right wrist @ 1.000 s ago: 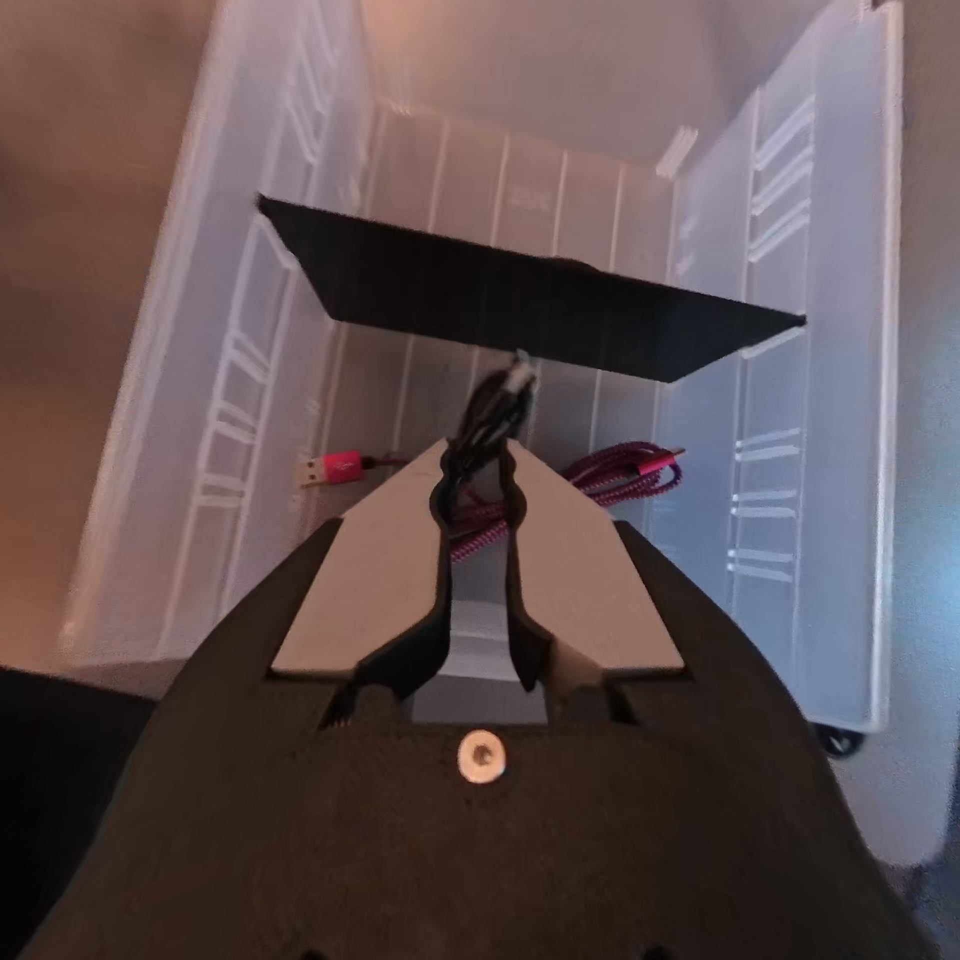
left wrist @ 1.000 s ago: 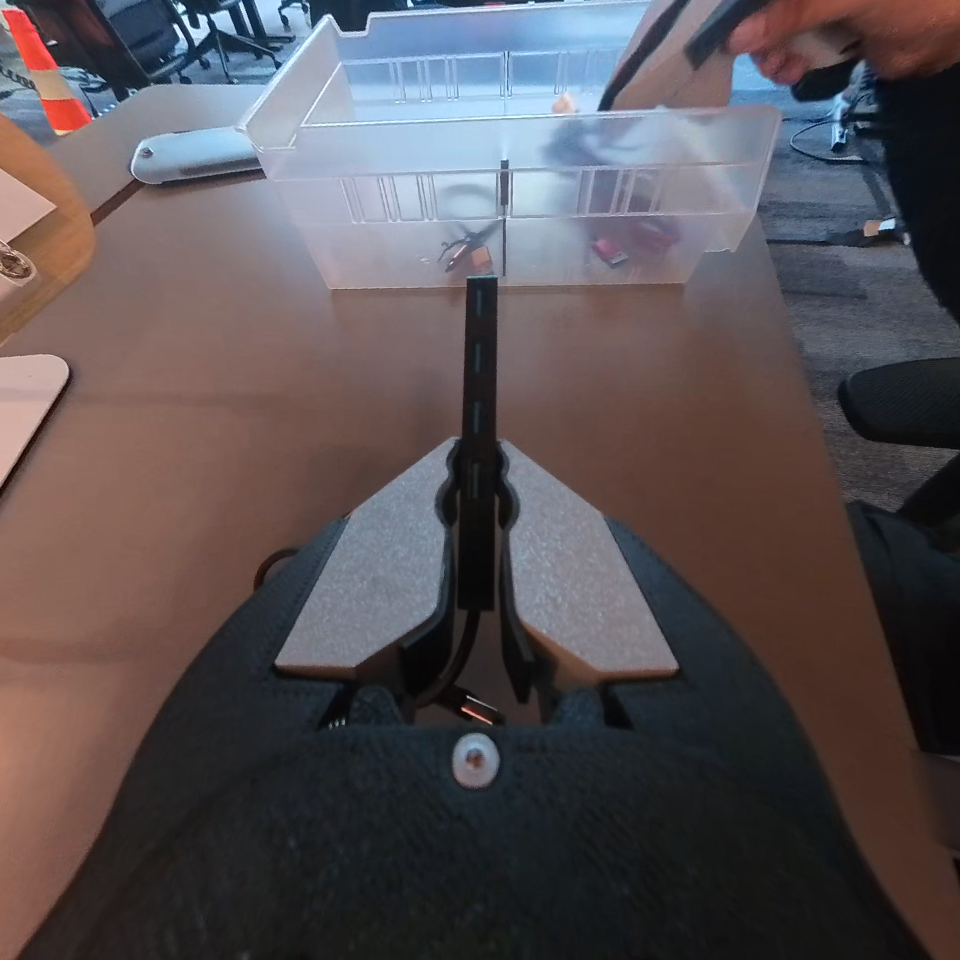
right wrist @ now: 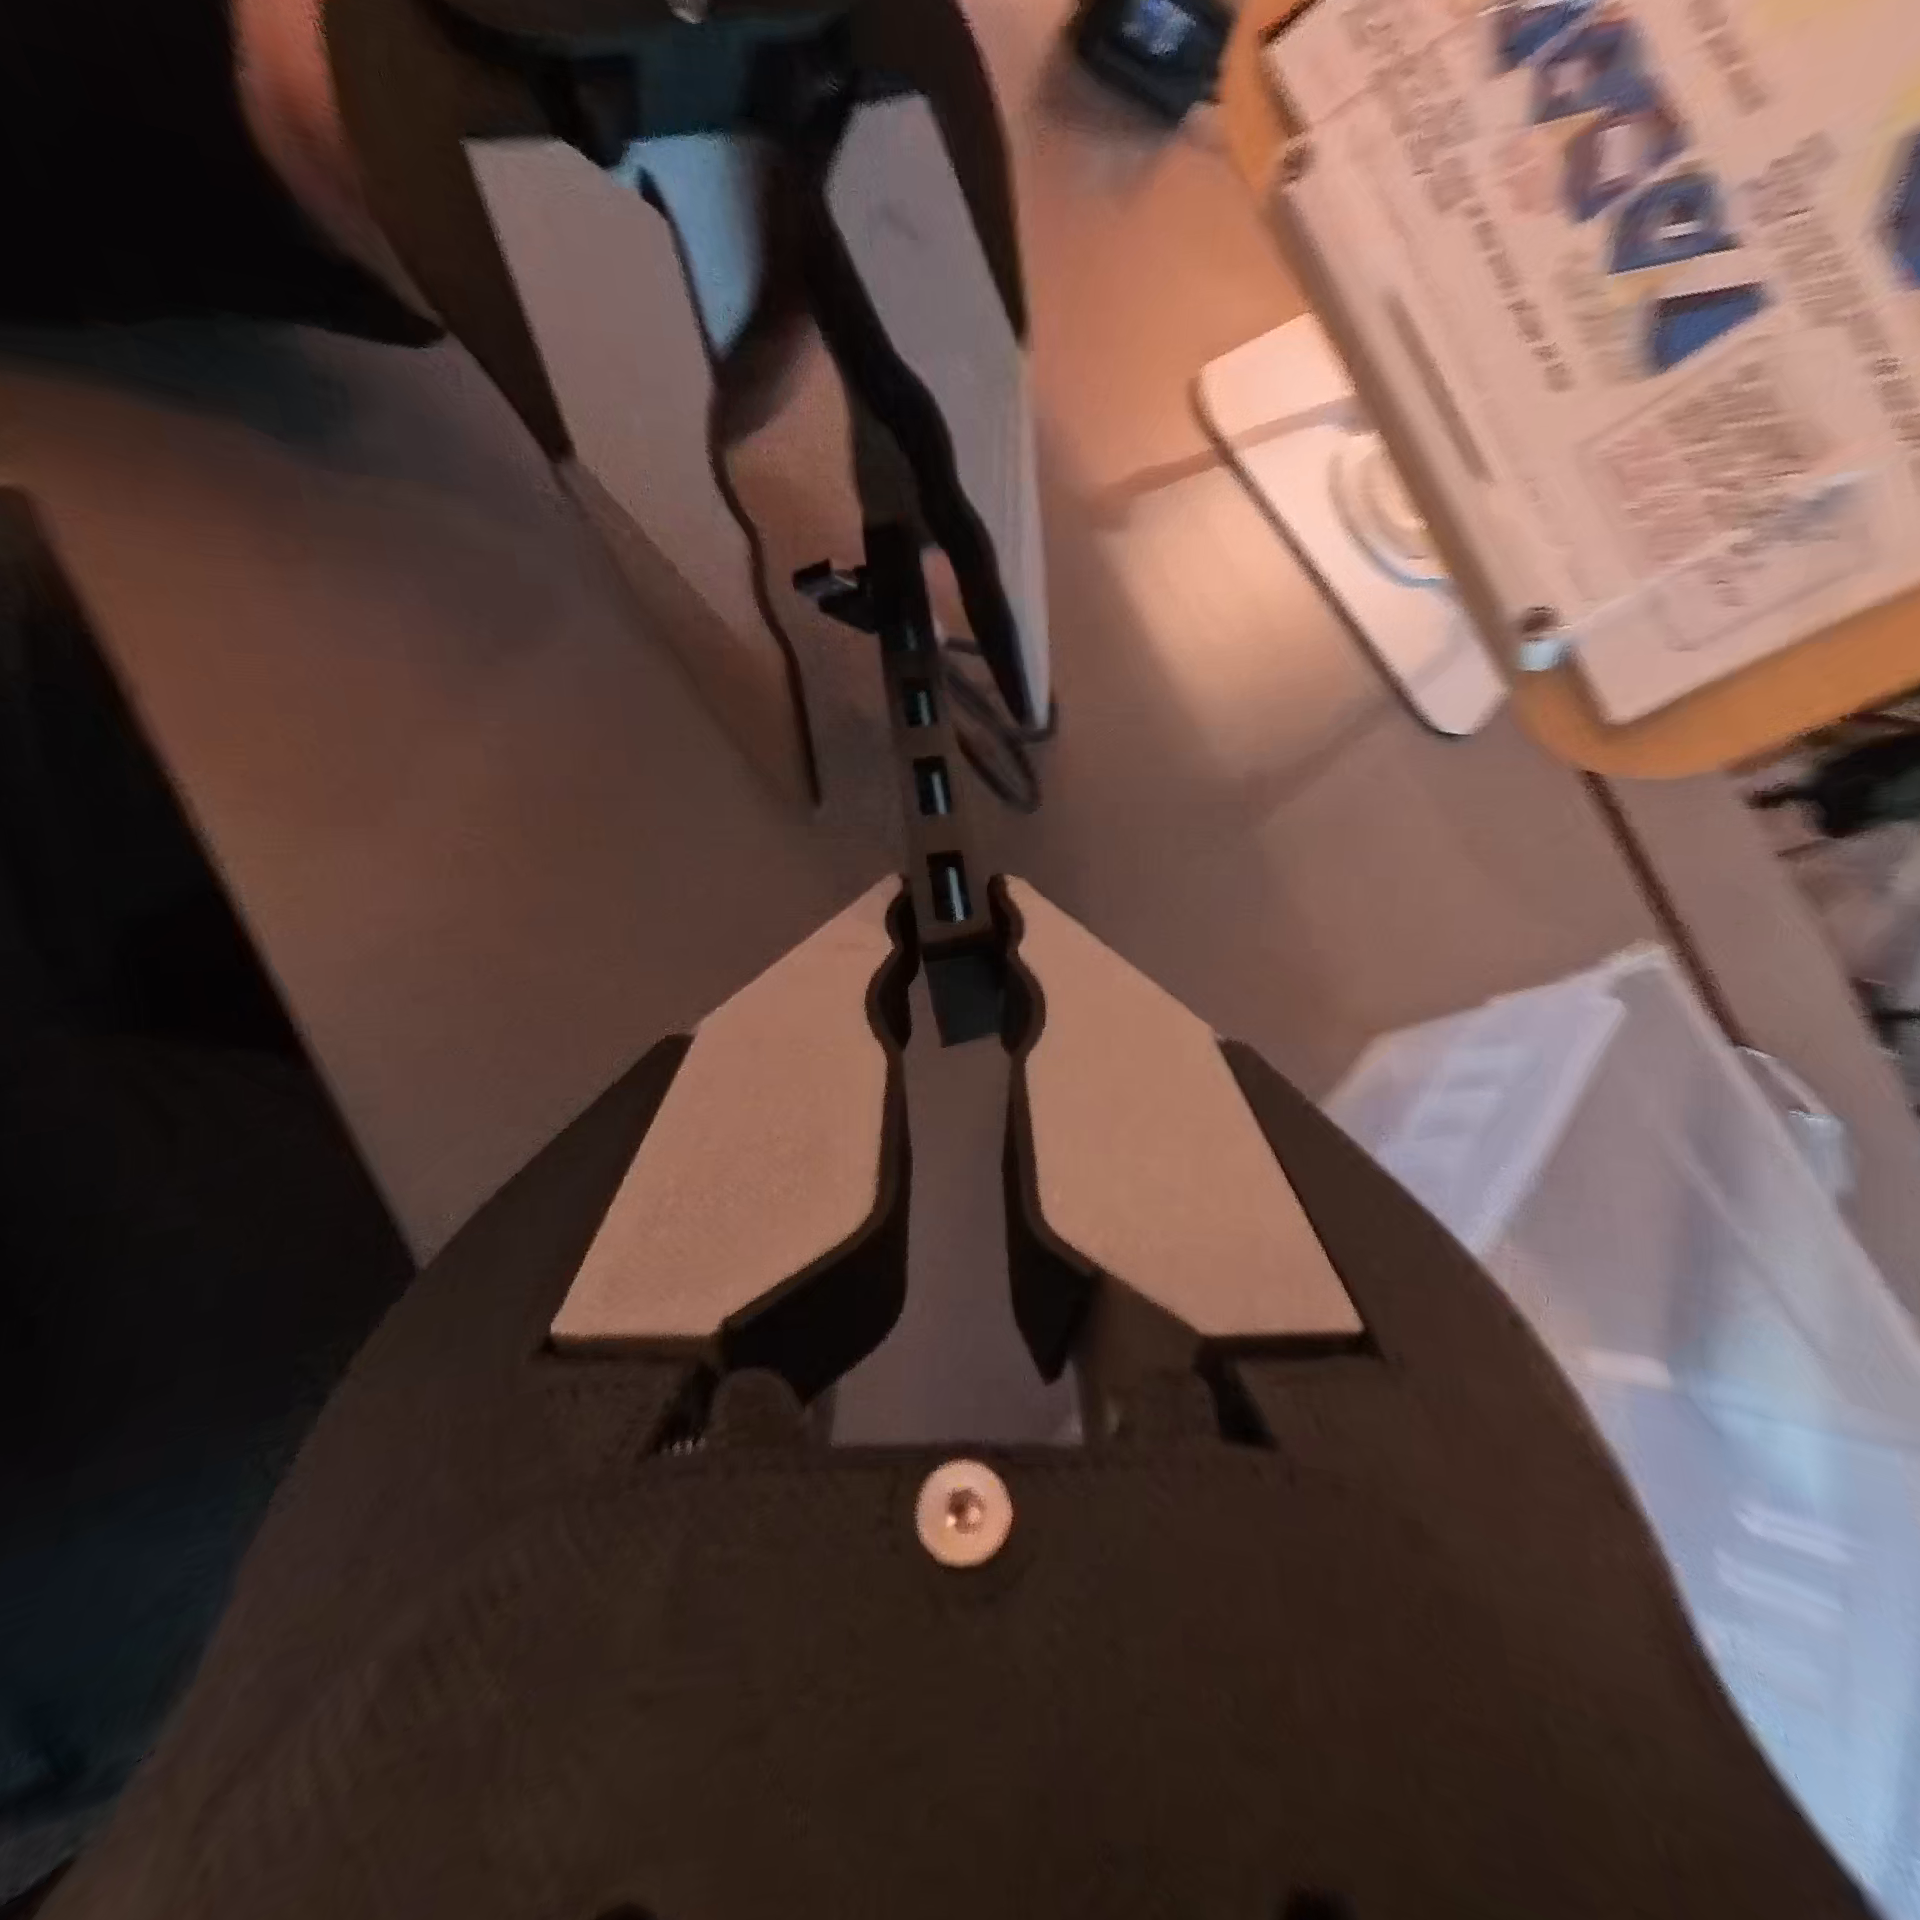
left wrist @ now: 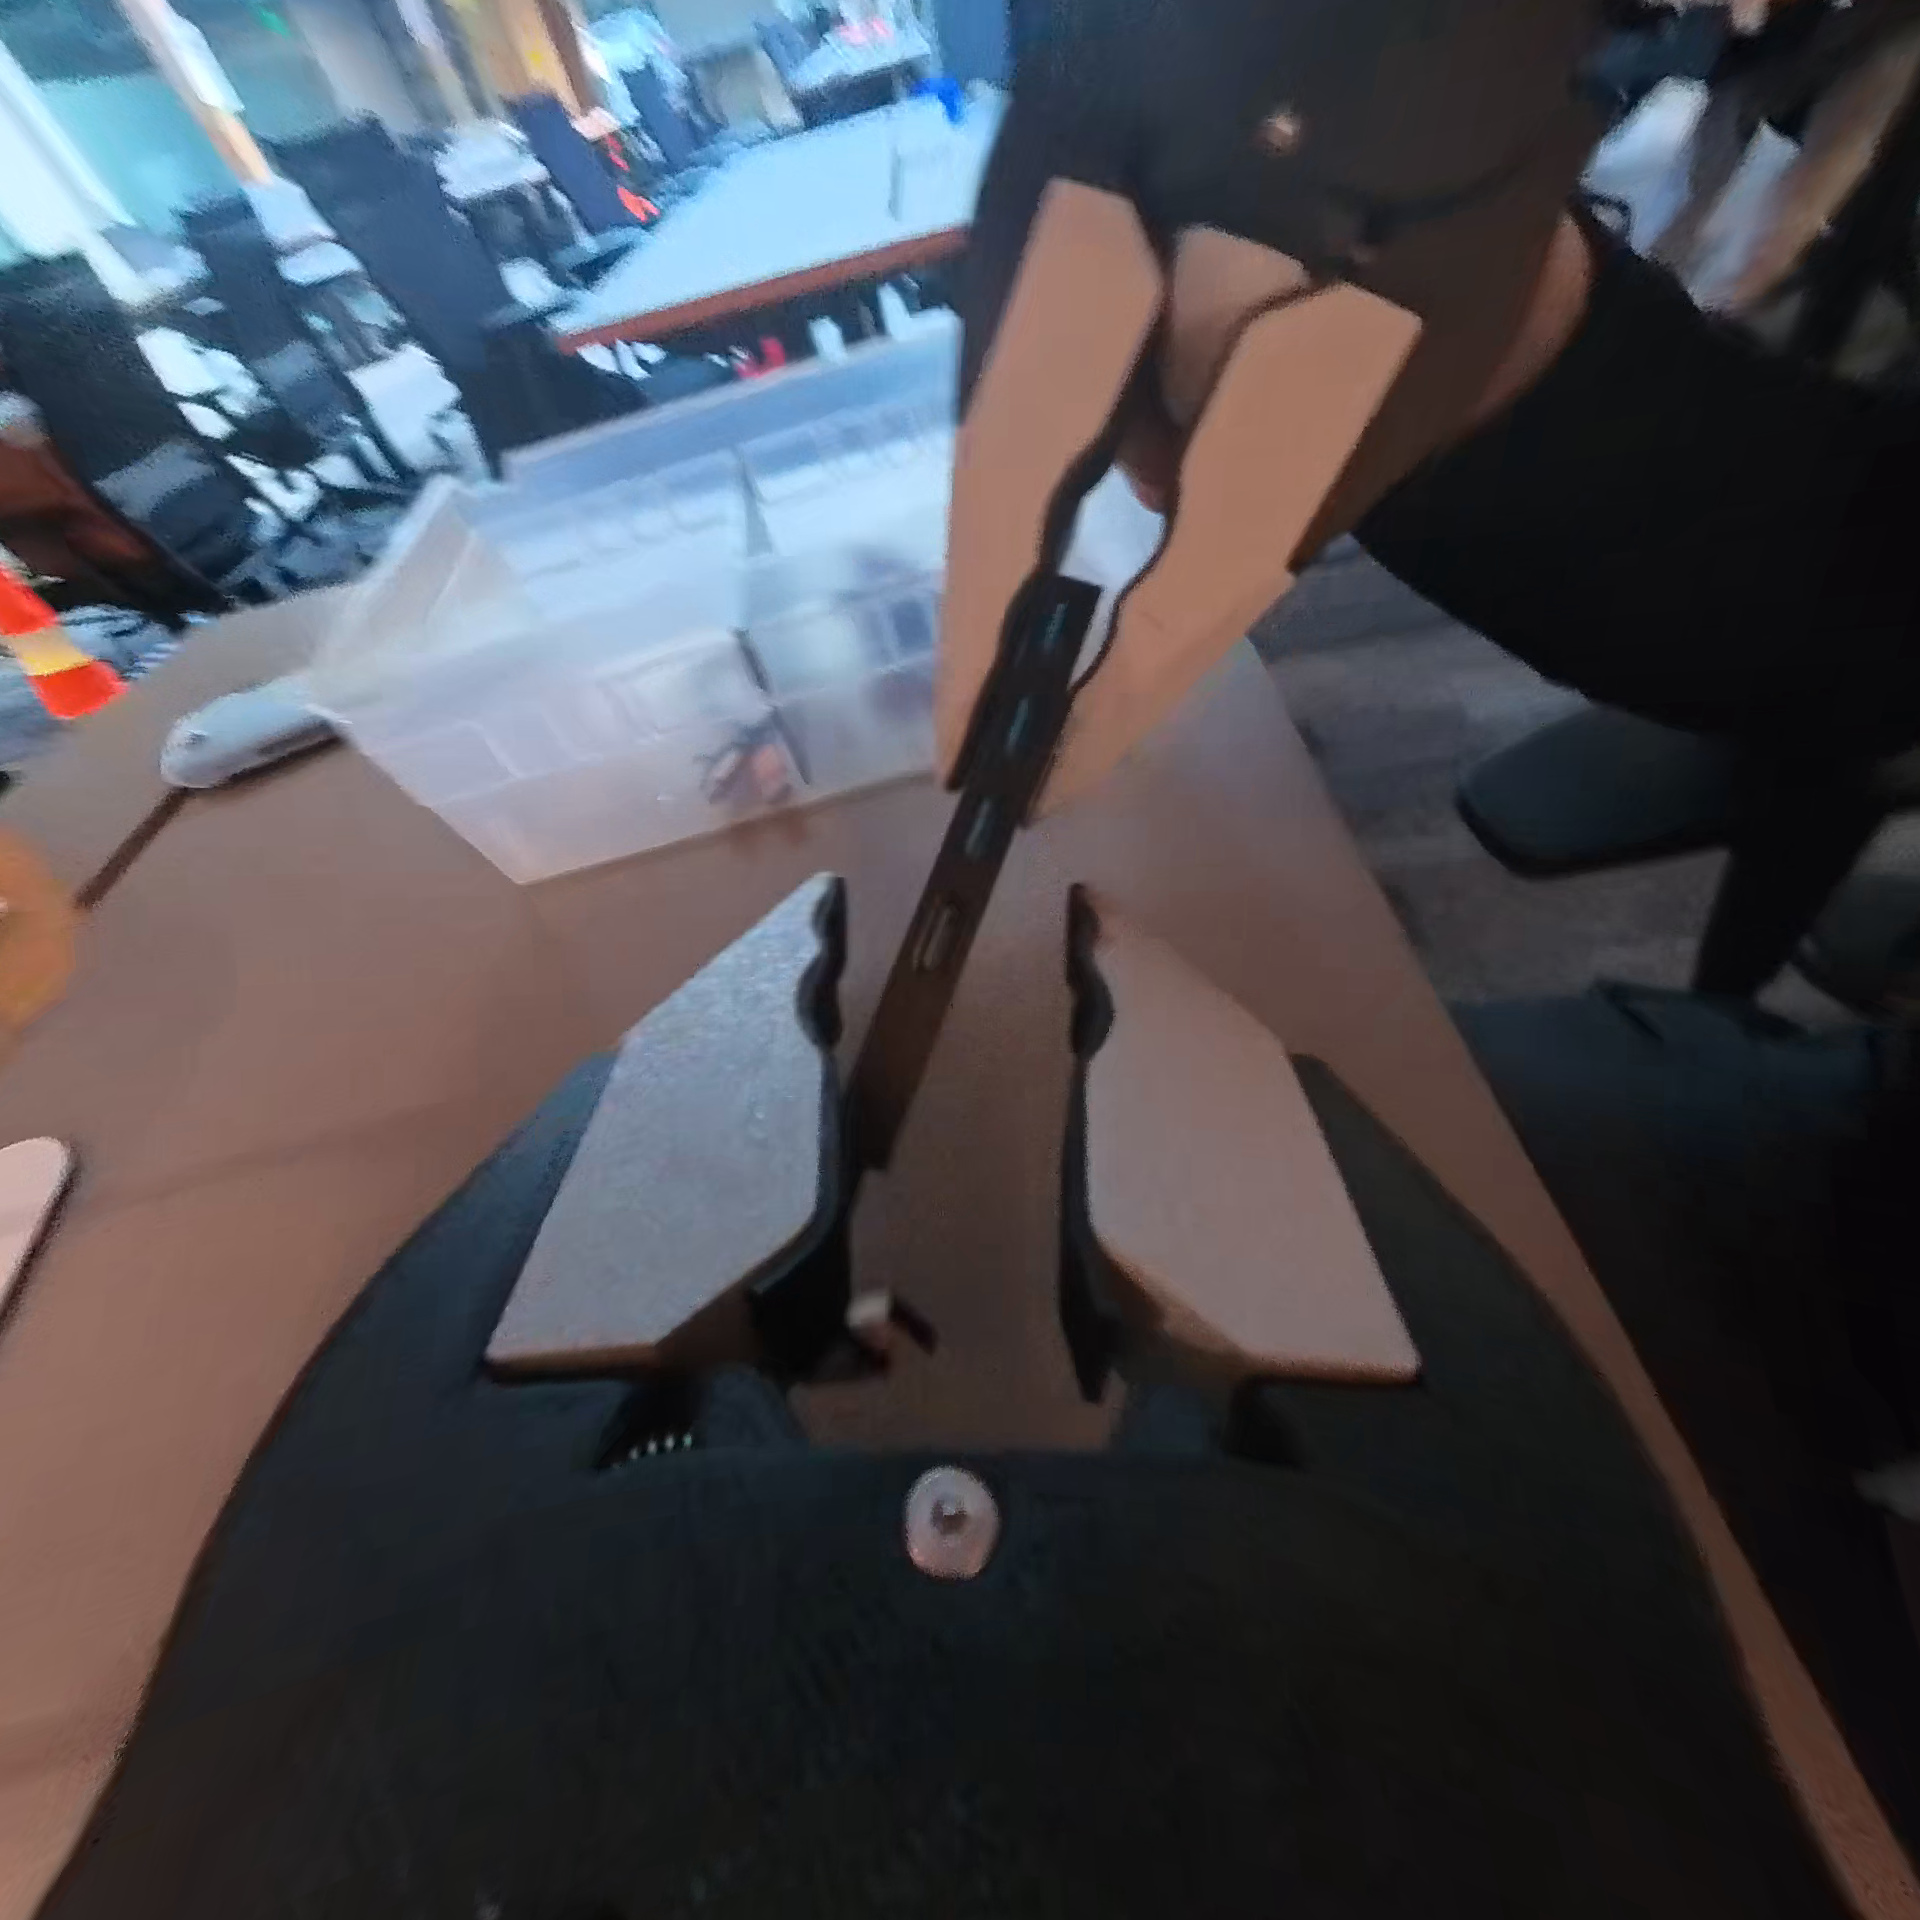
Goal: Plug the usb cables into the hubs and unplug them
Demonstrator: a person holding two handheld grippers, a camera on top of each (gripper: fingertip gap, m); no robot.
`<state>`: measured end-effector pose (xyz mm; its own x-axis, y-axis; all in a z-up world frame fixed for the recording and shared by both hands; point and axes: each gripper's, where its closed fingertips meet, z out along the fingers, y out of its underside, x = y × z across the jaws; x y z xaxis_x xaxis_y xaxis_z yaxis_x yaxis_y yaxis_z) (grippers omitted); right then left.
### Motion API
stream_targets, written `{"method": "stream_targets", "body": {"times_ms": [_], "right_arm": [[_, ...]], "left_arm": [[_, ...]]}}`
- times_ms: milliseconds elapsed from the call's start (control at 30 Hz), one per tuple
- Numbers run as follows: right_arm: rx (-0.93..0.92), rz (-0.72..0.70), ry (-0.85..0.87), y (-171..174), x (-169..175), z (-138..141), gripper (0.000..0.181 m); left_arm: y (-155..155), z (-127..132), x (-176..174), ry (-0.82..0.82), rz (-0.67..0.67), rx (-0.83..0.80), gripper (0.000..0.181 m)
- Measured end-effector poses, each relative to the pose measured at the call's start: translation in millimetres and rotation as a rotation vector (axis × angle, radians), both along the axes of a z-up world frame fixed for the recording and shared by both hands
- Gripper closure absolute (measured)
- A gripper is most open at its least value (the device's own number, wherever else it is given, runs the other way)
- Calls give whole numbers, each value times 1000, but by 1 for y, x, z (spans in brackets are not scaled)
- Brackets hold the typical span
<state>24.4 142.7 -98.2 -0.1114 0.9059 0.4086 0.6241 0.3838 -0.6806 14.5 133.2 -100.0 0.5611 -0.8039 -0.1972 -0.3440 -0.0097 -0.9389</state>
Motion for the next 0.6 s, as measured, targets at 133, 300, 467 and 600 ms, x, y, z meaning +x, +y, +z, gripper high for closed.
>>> {"method": "stream_targets", "body": {"times_ms": [133,300,467,600], "right_arm": [[166,-200,183,37,19,49,174],[276,-489,560,80,82,129,175],[223,-619,735,101,136,156,174],[213,-646,730,110,145,152,174]], "left_arm": [[10,37,-34,-176,125,65,130],[18,54,-69,-315,231,64,142],[26,37,-68,-329,234,-41,146],[30,22,-60,-258,238,-69,148]]}}
